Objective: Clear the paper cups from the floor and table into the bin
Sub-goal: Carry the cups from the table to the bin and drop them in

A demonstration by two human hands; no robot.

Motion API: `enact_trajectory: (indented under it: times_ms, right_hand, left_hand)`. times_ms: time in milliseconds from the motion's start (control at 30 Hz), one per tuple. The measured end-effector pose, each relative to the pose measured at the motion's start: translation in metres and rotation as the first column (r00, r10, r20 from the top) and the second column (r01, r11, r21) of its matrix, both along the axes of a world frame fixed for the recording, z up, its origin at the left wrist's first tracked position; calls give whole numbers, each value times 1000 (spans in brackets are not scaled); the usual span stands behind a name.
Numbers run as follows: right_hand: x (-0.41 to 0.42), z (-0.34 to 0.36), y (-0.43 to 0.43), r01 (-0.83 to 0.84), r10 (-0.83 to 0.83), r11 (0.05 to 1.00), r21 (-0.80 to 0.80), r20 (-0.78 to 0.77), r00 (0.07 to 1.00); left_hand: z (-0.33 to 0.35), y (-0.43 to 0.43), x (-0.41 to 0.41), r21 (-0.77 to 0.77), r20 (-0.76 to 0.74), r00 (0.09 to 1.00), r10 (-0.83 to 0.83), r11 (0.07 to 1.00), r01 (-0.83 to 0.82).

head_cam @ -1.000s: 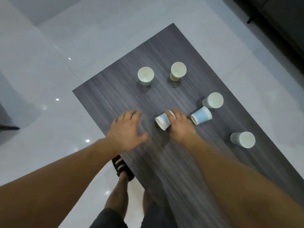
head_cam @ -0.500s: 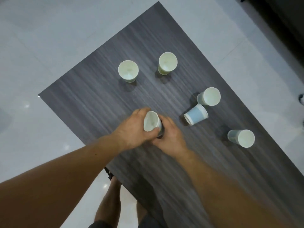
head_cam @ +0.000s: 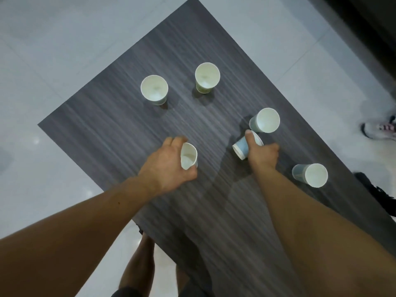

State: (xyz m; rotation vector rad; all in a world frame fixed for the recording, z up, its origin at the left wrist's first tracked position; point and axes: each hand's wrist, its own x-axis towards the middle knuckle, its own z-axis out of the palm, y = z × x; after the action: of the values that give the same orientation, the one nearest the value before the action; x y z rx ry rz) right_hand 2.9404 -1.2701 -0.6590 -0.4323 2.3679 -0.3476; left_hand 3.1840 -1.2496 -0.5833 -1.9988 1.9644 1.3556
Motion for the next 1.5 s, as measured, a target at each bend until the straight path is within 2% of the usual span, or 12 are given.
enact_trajectory:
  times_ms: [133,200,267,400,567,667,800,967,1067,1167,1300,1500]
  right_hand:
    - [6,-9,0,-139,140,990,-15,79,987]
    - [16,-4,15,-263,266,964,-40,102,959]
    - [29,9,33,-436,439,898,-51,80,895]
    - [62,44,64,-691,702,707,-153,27,712]
    - [115,103,85,-872,867,439,-217,-150,475]
    - [148,135,106,-918,919,255,-303,-218,327]
    - [193,174,145,-933,932,89,-348,-301,201]
    - [256,220,222,-927,943,-138,-348,-331,-16]
    - [301,249,278,-899,916,-310,-310,-351,-195]
    - [344,276,334,-817,838,-502,-283,-392,-380]
    - [392,305,396,-681,717,-685,-258,-407,-566]
    - [436,324,479,-379,458,-888,-259,-440,-772]
  left_hand:
    - [5,5,8,-4,32,999,17,1000,-17]
    - [13,13,16,-8,53,998,34,999,-34]
    - [25,23,26,-24,71,996,53,998,-52]
    - [52,47,46,-66,108,989,101,993,-95]
    - [90,90,80,-150,129,963,238,964,-218]
    - [110,133,106,-174,118,945,305,943,-283]
    - [133,209,146,-203,131,911,392,910,-362]
    - [170,322,193,-257,131,821,556,819,-513]
    - [202,390,224,-300,137,734,665,734,-610]
    - [233,465,253,-346,135,596,792,601,-720]
    - [264,563,269,-387,123,368,922,386,-838]
    - [286,683,239,-422,98,-2,995,39,-906]
